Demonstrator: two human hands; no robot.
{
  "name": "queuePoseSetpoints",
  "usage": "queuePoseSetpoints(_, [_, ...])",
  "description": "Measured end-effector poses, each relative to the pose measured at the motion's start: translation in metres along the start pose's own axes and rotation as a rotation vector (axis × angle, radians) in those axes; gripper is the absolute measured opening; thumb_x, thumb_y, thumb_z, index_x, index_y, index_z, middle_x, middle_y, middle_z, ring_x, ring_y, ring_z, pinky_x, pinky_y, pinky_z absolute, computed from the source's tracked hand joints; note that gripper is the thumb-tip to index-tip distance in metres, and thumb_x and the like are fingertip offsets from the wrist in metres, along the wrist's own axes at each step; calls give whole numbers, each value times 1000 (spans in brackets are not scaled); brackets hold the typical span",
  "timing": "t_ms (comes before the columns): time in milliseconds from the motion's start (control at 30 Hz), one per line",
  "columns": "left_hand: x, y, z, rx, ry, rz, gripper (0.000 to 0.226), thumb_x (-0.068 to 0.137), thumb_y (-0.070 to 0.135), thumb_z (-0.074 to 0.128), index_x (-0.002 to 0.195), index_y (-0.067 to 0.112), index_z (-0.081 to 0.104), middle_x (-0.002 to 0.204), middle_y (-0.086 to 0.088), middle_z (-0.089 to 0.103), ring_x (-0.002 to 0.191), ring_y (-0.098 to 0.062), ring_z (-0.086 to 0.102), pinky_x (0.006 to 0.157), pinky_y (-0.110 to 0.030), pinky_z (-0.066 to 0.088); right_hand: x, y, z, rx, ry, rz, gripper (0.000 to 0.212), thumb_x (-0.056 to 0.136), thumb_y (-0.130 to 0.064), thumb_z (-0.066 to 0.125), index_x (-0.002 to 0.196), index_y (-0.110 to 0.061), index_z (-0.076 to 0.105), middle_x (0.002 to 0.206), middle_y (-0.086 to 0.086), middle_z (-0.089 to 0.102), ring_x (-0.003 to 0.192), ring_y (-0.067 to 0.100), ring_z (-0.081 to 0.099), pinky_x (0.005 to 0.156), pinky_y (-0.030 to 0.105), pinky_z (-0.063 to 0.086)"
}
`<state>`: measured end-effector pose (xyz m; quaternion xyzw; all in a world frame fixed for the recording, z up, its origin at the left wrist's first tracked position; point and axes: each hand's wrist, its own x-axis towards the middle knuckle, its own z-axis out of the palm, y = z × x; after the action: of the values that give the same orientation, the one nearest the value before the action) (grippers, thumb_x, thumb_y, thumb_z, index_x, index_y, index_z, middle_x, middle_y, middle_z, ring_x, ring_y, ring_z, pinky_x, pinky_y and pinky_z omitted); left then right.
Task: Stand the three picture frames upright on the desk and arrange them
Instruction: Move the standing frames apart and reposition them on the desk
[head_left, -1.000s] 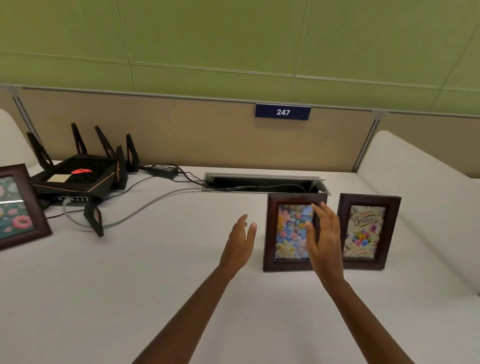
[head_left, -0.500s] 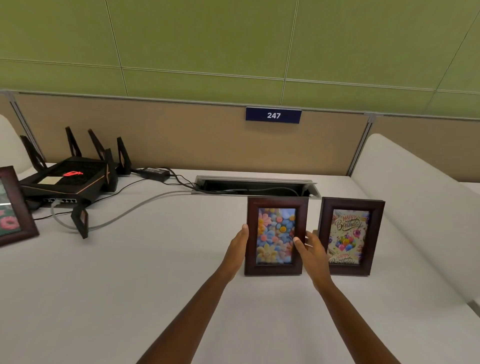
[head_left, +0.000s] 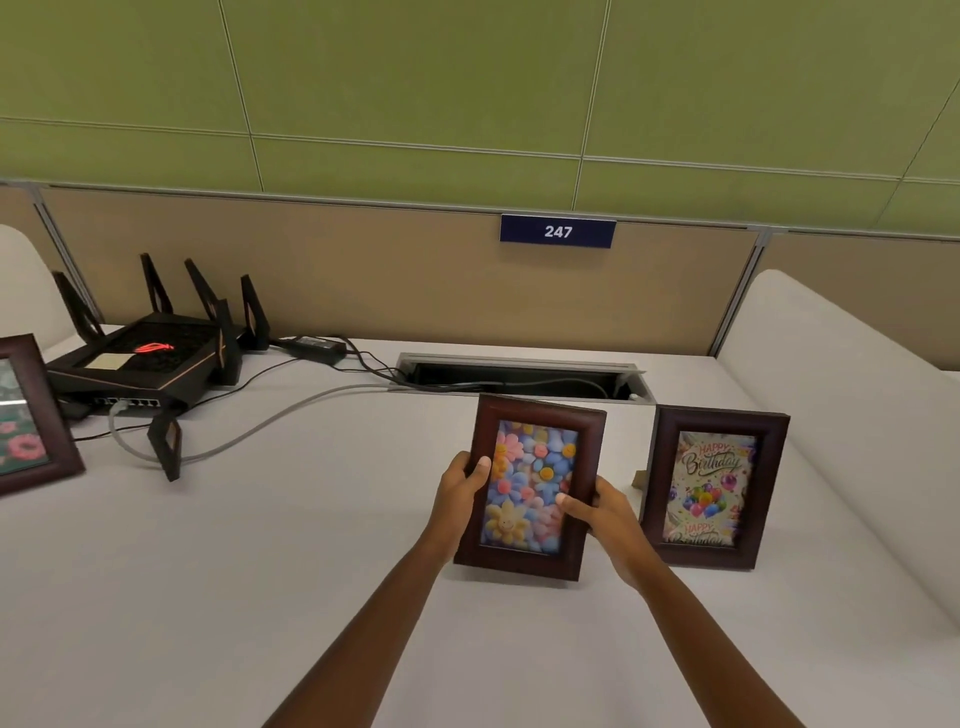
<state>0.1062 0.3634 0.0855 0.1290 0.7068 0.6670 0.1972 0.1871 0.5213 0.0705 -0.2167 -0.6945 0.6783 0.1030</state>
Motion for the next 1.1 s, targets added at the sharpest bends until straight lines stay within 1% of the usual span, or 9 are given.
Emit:
queuePoseSetpoints(100, [7, 4, -15, -18, 18, 4, 33, 97, 25, 36, 125, 8, 44, 126, -14, 57, 102, -23, 59, 88, -37, 51, 7, -8, 12, 20, -16, 20, 26, 85, -7, 56, 110, -13, 50, 109, 7, 61, 90, 19, 62, 65, 20, 54])
queuePoseSetpoints(167, [14, 6, -26, -17, 22, 15, 33, 97, 25, 36, 124, 9, 44, 126, -15, 57, 103, -25, 60, 89, -40, 50, 14, -14, 22, 24, -25, 26, 26, 86, -7, 55, 110, -15, 49, 108, 5, 59, 94, 22, 59, 70, 24, 51])
queuePoseSetpoints(300, [30, 10, -51, -36, 40, 53, 25, 97, 24, 36, 117, 14, 47, 122, -14, 59, 92, -20, 62, 75, -26, 54, 30, -24, 43, 46, -59, 41, 33, 85, -5, 56, 117, -11, 49, 110, 7, 60, 100, 25, 59, 84, 36, 50])
queuePoseSetpoints(433, [48, 11, -77, -50, 64, 56, 25, 97, 25, 36, 115, 15, 48, 120, -13, 59, 88, -15, 62, 71, -21, 53, 48, -28, 70, 107, -89, 37, 35, 84, -2, 56, 118, -9, 50, 112, 9, 61, 103, 29, 60, 90, 41, 49])
queuePoseSetpoints(567, [68, 13, -102, -12, 112, 30, 35, 97, 26, 35, 124, 5, 45, 119, -11, 56, 100, -18, 54, 82, -26, 48, 70, -30, 100, 118, -73, 27, 29, 85, -3, 55, 111, -14, 49, 112, 8, 59, 101, 27, 58, 86, 38, 49])
queuePoseSetpoints(733, [97, 6, -128, 32, 149, 31, 34, 97, 23, 36, 120, 0, 45, 109, -8, 55, 97, -16, 53, 56, -3, 48, 98, -32, 125, 142, -63, 28, 28, 86, -4, 54, 112, -13, 49, 112, 7, 58, 102, 26, 57, 86, 38, 49])
queuePoseSetpoints(800, [106, 2, -136, 36, 152, 26, 34, 97, 20, 37, 123, 0, 44, 117, -13, 55, 101, -16, 52, 61, -4, 49, 111, -35, 132, 155, -53, 28, 30, 86, -4, 54, 115, -11, 49, 112, 7, 58, 103, 26, 57, 87, 39, 48])
queuePoseSetpoints(900, [118, -6, -144, 30, 132, 16, 35, 96, 14, 37, 129, 2, 40, 131, -16, 51, 106, -16, 48, 83, -21, 47, 130, -40, 140, 140, -42, 27, 26, 86, -3, 54, 109, -14, 49, 111, 6, 58, 101, 25, 57, 87, 39, 48])
queuePoseSetpoints(1100, [142, -13, -151, -23, 125, 8, 37, 96, 11, 39, 132, 4, 37, 136, -16, 47, 119, -24, 48, 91, -31, 44, 159, -43, 154, 123, -17, 51, 26, 85, -1, 55, 106, -14, 48, 109, 6, 57, 100, 25, 56, 88, 38, 47])
